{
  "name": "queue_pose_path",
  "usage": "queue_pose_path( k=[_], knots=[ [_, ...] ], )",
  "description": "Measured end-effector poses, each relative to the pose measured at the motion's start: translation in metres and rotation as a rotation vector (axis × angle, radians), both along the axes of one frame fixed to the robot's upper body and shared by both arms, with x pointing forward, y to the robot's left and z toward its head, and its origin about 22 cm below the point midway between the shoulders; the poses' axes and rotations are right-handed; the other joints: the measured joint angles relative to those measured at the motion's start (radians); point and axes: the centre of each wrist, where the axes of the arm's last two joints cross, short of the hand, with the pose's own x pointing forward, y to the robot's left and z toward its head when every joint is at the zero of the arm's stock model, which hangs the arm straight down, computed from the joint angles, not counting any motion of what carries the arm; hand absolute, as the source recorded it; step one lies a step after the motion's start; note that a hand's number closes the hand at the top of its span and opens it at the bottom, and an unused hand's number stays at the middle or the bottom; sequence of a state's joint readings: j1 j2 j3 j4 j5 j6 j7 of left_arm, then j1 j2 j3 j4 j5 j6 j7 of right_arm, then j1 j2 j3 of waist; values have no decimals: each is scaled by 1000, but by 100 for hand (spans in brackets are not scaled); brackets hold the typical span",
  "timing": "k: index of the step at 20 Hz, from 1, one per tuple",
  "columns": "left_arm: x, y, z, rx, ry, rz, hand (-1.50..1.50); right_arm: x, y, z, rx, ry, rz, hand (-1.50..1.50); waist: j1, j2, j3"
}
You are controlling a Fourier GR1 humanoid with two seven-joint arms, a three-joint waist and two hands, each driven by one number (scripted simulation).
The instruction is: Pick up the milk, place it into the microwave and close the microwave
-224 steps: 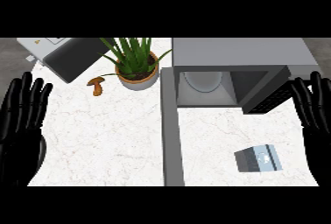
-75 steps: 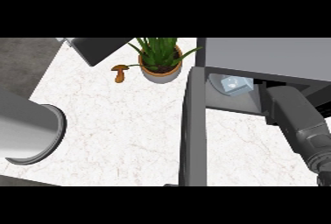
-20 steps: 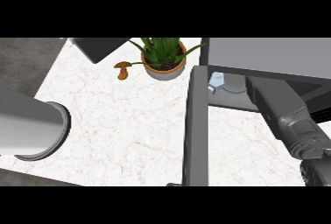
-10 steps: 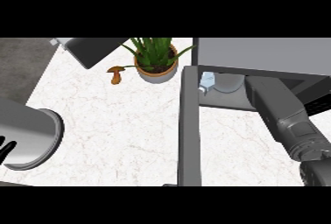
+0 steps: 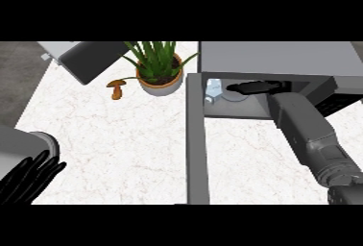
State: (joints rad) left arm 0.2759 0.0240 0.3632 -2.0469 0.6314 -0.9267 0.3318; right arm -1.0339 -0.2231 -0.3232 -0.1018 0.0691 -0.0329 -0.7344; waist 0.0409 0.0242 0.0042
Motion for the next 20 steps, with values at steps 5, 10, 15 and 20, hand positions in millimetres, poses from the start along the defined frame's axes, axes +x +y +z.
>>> queue_pose_path(
  k=[5,10,15,20],
  knots=[
    [11,-9,-9,40,10,-46,-150,-17,8,-30,130,18,87,-150,-26,-16,-3],
    [19,-23,-13,83,11,-66,-150,-44,28,-69,210,52,142,-150,-52,-31,-5],
    [32,-37,-23,111,15,-90,150,-80,24,-108,191,106,141,-150,-77,-39,-7],
    [48,-53,-28,141,9,-97,150,-121,7,-140,159,141,110,-150,-96,-43,-8]
  ],
)
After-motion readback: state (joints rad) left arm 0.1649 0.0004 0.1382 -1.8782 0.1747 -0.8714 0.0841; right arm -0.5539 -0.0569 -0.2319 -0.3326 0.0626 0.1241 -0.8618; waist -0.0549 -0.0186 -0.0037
